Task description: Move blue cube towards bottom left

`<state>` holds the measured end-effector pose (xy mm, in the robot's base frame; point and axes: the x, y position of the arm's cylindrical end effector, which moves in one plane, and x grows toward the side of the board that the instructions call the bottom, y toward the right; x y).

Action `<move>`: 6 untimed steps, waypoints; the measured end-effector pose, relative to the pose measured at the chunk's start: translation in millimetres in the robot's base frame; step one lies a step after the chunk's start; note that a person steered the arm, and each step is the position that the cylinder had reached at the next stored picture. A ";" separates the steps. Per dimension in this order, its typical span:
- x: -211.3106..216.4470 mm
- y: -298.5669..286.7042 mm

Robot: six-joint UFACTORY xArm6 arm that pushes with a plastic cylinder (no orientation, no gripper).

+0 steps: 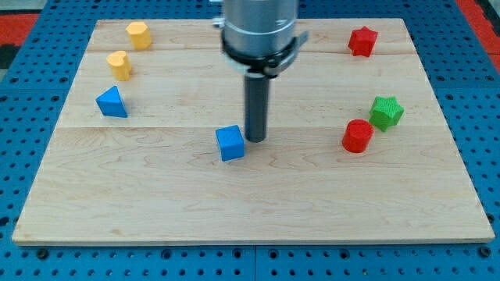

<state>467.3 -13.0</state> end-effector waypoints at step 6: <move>81.8 -159.1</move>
